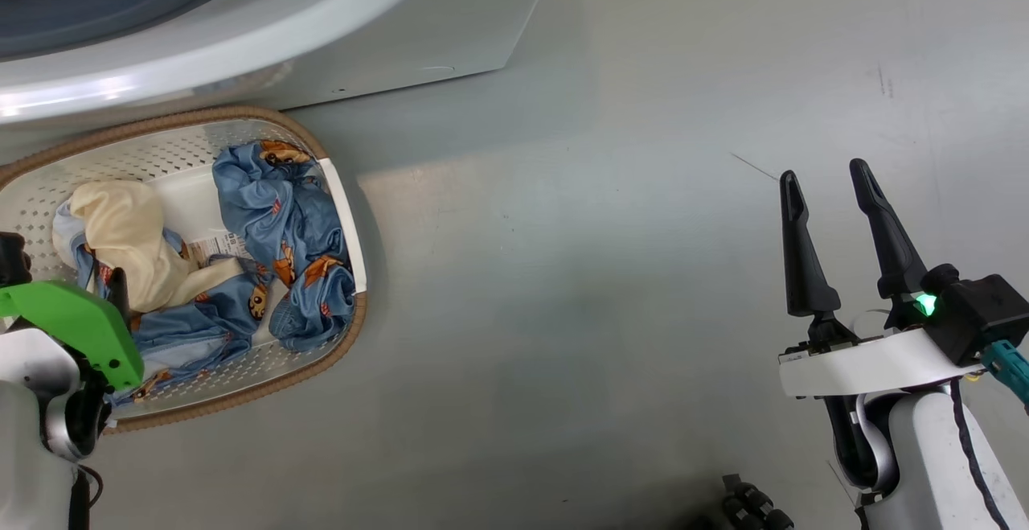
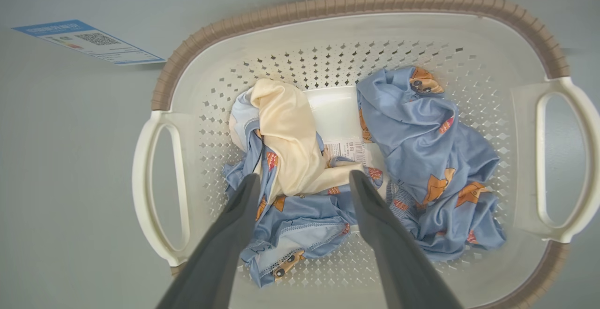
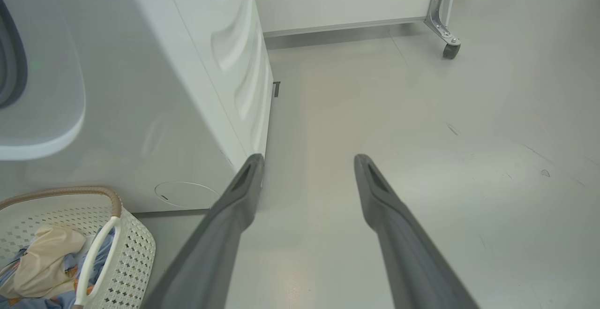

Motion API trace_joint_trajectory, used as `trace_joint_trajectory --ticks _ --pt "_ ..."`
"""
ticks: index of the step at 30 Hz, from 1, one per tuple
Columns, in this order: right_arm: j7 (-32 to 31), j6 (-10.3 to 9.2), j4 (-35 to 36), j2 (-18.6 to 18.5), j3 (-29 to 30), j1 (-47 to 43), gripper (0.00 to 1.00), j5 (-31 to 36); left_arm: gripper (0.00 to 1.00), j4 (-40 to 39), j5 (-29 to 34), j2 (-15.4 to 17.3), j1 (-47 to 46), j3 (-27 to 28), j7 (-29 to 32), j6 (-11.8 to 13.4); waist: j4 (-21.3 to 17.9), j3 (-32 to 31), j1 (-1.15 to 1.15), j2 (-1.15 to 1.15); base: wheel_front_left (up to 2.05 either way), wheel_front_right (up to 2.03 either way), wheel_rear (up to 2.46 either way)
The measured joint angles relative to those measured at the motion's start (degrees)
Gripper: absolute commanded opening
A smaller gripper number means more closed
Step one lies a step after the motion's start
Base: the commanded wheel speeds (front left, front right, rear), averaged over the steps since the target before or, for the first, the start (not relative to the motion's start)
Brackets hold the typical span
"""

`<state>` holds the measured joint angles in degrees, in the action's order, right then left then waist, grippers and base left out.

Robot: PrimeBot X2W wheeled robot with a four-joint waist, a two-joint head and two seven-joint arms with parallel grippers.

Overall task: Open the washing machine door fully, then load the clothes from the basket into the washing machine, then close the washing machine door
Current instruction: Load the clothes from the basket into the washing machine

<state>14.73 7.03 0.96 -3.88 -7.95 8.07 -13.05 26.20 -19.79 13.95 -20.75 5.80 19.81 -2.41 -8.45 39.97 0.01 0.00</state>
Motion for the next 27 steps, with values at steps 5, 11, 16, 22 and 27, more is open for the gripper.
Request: trace_joint_trajectory --ticks 5,11,16,22,27 --pt "0.00 0.00 0.02 0.04 0.18 0.22 1.00 0.10 1.00 2.43 -0.56 0.38 -2.03 1.07 1.48 1.01 -0.17 1.49 0.00 0.00 0.00 0.00 0.00" --pt "0.00 0.00 0.26 0.04 0.20 0.91 1.00 0.59 1.00 4.70 -1.45 0.69 -4.58 1.68 3.60 1.65 -0.42 3.52 0.00 0.00 0.00 0.00 0.00" --pt "0.00 0.00 0.53 0.08 0.24 0.93 1.00 0.65 1.00 5.72 -1.58 1.20 -7.04 1.96 4.50 2.09 -0.71 5.37 0.00 0.00 0.00 0.00 0.00" --pt "0.00 0.00 0.86 0.14 1.14 0.97 1.00 0.66 1.00 7.95 -2.58 1.27 -9.31 2.74 5.64 3.02 -1.00 7.54 0.00 0.00 0.00 0.00 0.00" --pt "0.00 0.00 1.35 0.14 2.15 1.01 1.00 1.18 1.00 9.80 -2.58 1.22 -10.95 2.85 6.41 3.96 -0.95 9.06 0.00 0.00 0.00 0.00 0.00"
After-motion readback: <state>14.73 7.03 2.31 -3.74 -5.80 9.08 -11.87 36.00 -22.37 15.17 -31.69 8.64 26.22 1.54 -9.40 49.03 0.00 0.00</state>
